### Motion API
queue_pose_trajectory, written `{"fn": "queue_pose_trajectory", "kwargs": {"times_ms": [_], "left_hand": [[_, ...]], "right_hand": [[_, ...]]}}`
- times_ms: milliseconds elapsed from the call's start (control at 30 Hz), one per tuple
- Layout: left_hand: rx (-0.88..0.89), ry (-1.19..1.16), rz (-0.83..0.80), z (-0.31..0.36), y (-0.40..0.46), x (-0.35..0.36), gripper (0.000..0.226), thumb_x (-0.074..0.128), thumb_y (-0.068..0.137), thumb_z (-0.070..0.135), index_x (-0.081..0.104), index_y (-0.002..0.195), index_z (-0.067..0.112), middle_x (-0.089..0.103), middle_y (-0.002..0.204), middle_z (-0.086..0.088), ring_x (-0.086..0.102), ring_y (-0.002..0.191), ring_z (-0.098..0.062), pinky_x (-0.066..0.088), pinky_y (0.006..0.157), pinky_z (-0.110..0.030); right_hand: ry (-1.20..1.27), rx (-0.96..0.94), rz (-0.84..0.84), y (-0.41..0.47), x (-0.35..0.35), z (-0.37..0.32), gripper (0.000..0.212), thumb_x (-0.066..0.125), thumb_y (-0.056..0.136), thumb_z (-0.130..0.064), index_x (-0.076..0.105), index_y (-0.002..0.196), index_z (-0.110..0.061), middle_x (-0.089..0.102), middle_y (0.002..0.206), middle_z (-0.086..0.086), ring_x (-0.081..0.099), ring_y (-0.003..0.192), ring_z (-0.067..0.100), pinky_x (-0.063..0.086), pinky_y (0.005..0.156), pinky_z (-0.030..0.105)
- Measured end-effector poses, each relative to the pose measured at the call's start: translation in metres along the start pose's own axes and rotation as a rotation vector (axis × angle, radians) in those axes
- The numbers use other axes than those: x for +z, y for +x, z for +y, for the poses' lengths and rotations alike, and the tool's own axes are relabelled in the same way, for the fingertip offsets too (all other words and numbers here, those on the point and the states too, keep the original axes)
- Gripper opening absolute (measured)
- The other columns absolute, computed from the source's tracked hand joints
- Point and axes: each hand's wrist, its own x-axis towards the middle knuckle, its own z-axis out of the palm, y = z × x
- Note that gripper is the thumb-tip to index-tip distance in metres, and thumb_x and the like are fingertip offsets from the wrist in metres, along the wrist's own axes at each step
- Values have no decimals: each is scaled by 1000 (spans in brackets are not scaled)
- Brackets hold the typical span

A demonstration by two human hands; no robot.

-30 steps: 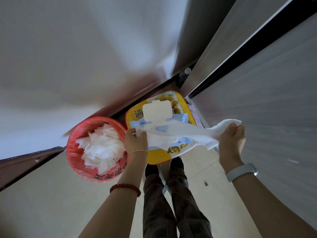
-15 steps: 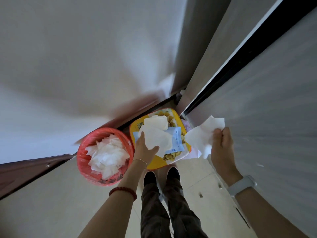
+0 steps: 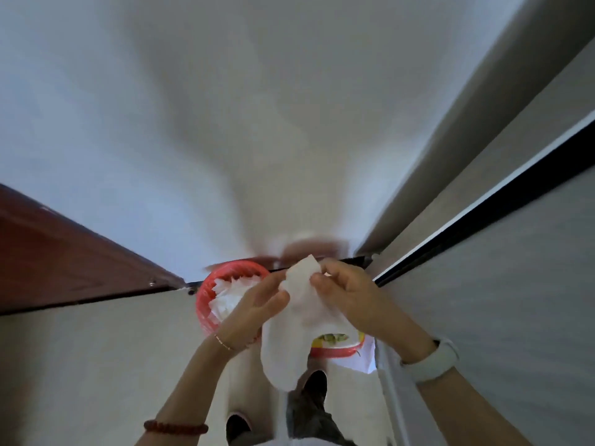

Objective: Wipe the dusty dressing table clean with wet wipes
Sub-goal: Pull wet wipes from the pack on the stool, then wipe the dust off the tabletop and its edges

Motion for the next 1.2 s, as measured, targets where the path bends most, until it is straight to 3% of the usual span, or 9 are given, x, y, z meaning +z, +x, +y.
{"fn": "queue_pose_trajectory", "kwargs": {"times_ms": [100,200,367,500,633,733,833,967,1200], "left_hand": [[53,-34,173,22,-60,-39,14,64,82,24,63,86,11,71,72,13,63,71,2,47,67,-12],[184,-40,498,39,-120,-75,32,53,83,26,51,74,-5,48,63,4,45,61,-4,38,58,-12],[312,47,866,47,-237,-134,26,45,94,13,42,69,10,33,62,5,32,54,-1,30,50,-14],[316,-180,1187,19,-335,-176,29,43,95,19,42,67,14,37,64,1,36,60,-8,34,58,-23],[244,-513,1561,-26,-429,-207,33,44,93,34,43,68,15,34,63,2,32,56,-6,29,54,-22],[209,-793,1712,-58,-488,-219,36,44,92,41,48,63,21,43,59,6,42,56,-6,36,59,-23],[180,-891,1737,-92,-539,-225,39,39,92,46,59,94,13,60,83,-3,58,78,-16,47,72,-29],[197,-847,1764,-134,-594,-224,24,45,93,34,53,87,12,52,81,-6,53,78,-20,45,74,-33],[-49,-502,1989,-172,-659,-241,6,58,87,10,53,86,12,57,63,-2,53,55,-7,43,58,-23]], "right_hand": [[-118,-199,75,10,39,-59,23,53,92,-16,57,70,-23,50,54,-10,45,51,-1,36,54,12],[-311,-409,229,21,88,-101,14,56,90,-24,64,82,-15,54,54,-6,50,52,4,39,55,21],[-217,-436,170,24,210,-147,22,45,96,-21,62,101,-9,54,59,-10,48,44,3,37,55,27],[333,175,-323,-2,330,-130,34,31,99,-30,48,117,-6,62,85,7,60,69,17,46,65,28],[368,503,-746,-73,451,-88,57,20,94,-52,53,111,-9,66,101,7,61,95,20,48,79,38],[251,564,-992,-113,511,-87,50,26,92,-52,47,112,-11,58,108,4,56,103,17,47,88,39],[82,391,-1168,-133,566,-100,39,56,84,-45,52,108,-15,61,104,-3,57,100,11,49,89,32],[82,145,-1019,-151,633,-124,24,65,81,-11,52,61,-17,57,65,1,53,69,18,45,64,23],[-76,-187,-793,-132,727,-144,22,57,88,-11,64,69,-2,65,80,26,56,74,22,51,74,46]]}}
